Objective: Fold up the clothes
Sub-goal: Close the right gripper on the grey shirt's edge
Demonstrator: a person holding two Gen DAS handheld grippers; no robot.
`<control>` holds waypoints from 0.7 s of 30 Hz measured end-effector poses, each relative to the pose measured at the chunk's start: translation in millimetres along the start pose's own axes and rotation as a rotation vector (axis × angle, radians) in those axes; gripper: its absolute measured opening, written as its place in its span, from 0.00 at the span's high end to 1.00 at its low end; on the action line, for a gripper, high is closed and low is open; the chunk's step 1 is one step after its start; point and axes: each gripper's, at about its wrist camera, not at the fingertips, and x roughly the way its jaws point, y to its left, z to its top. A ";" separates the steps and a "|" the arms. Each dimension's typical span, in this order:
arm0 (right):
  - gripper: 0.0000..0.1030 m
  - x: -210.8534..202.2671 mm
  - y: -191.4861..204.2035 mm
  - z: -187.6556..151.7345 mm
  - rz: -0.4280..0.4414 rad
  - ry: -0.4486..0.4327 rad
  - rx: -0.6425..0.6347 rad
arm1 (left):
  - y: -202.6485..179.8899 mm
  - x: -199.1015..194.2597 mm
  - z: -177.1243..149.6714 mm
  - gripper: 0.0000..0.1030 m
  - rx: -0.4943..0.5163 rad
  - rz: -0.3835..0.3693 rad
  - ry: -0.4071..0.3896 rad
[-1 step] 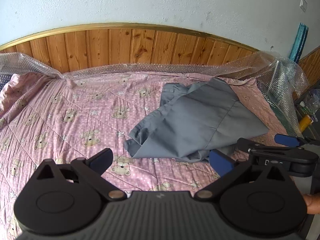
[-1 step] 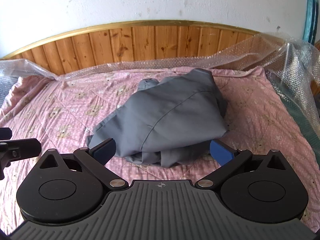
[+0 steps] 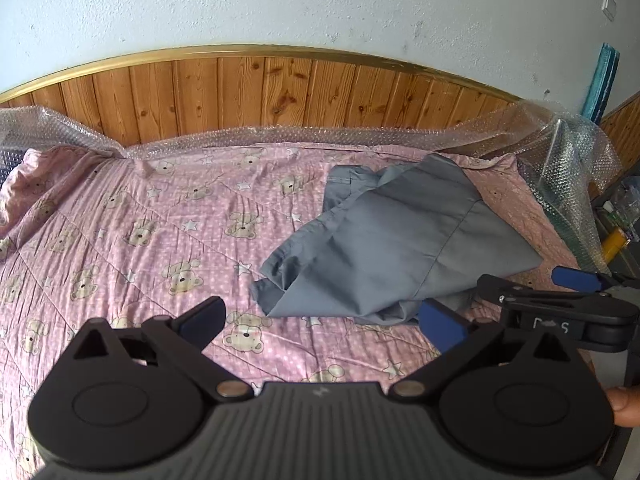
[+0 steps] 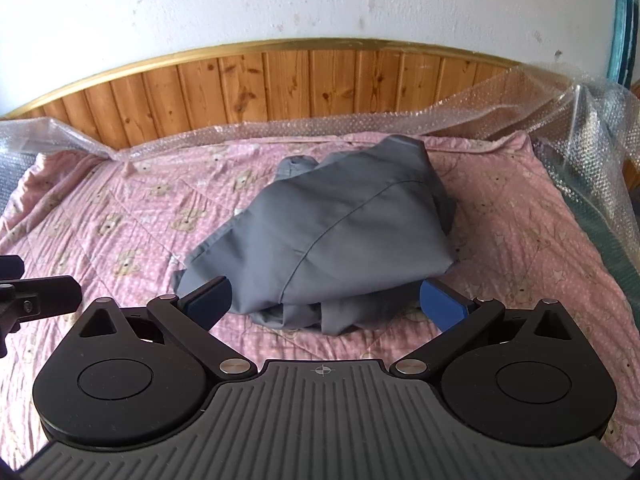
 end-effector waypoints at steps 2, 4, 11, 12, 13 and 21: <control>0.01 8.6 -5.8 2.1 0.006 0.023 0.008 | -4.4 4.9 -2.3 0.00 0.024 0.043 0.031; 0.01 17.2 -11.7 4.2 0.012 0.045 0.016 | -8.9 9.7 -4.6 0.00 0.049 0.087 0.063; 0.01 47.1 -33.3 11.0 0.036 0.115 0.043 | -18.1 47.9 9.7 0.00 0.023 0.132 0.165; 0.01 51.2 -38.0 11.1 0.044 0.113 0.045 | -20.4 50.2 10.3 0.00 0.023 0.134 0.167; 0.01 54.0 -40.2 10.3 0.049 0.111 0.043 | -22.7 52.5 11.0 0.00 0.023 0.136 0.170; 0.01 63.8 -56.7 1.5 0.043 0.126 0.029 | -42.7 69.8 14.8 0.00 0.022 0.140 0.188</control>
